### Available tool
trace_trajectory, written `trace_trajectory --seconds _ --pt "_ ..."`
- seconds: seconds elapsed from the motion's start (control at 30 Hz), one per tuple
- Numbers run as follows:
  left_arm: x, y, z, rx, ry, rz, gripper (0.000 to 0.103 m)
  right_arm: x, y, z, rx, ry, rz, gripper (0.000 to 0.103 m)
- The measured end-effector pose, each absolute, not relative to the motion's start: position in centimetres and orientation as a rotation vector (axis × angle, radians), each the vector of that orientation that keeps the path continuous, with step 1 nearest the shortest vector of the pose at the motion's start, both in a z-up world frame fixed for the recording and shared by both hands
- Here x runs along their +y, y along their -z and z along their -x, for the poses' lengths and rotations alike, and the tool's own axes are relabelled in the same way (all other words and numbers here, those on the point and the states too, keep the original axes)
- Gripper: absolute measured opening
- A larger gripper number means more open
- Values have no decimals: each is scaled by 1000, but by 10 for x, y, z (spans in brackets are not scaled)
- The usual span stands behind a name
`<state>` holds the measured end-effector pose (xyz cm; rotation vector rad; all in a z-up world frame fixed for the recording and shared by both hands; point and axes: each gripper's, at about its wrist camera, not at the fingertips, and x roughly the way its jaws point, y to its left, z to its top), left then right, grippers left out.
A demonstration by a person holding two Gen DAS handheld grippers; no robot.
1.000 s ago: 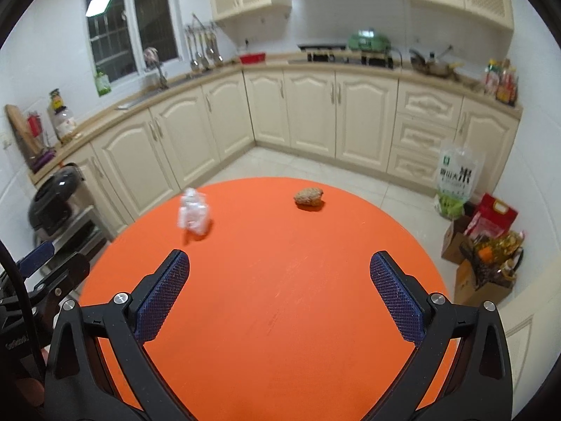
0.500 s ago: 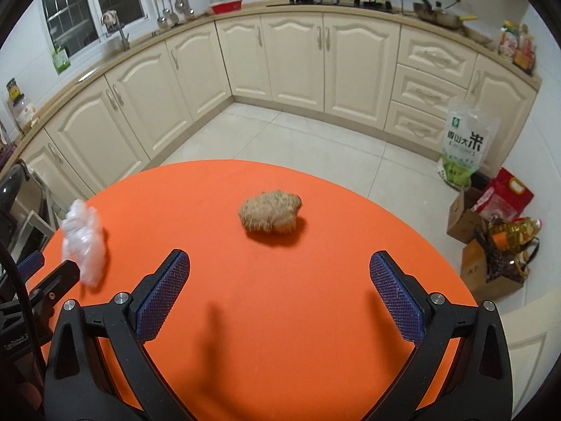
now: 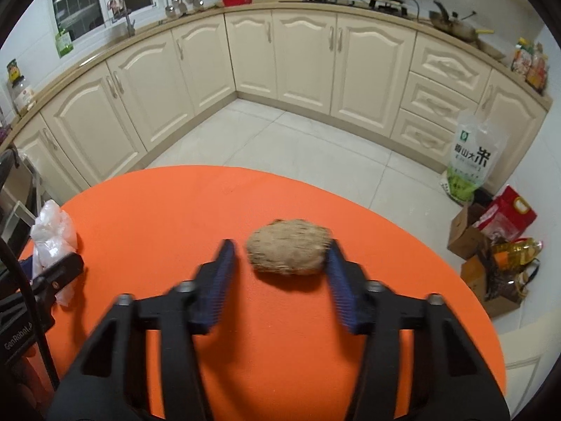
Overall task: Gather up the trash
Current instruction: 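Grasp the white plastic bag with the left tool while the right tool grasps the bread roll, then carry the bag and bread roll to the blue bin and open both tools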
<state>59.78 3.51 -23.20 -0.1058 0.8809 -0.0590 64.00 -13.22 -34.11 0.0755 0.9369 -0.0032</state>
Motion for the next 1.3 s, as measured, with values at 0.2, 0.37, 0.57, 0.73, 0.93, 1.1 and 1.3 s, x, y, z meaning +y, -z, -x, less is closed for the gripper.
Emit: trace_trajectory --seconds 0.2,0.37,0.57,0.73,0.93,1.1,1.3 --pt "37 230 -574 829 81 133 43 -140 333 -618 923 -43 -128 42" --pt "36 220 -536 777 103 140 43 -139 316 -580 894 -72 -150 42" --pt "27 209 -471 732 126 143 43 -136 290 -523 855 -91 -163 42" --pt "18 197 -409 699 148 137 43 -136 266 -466 817 -90 -179 42" --pt "12 184 -322 633 187 127 43 -139 232 -389 740 -71 -185 42" --pt "8 177 -253 579 221 127 43 -146 209 -328 685 -46 -197 42" --pt "5 175 -182 521 273 110 43 -164 186 -274 621 -9 -215 42"
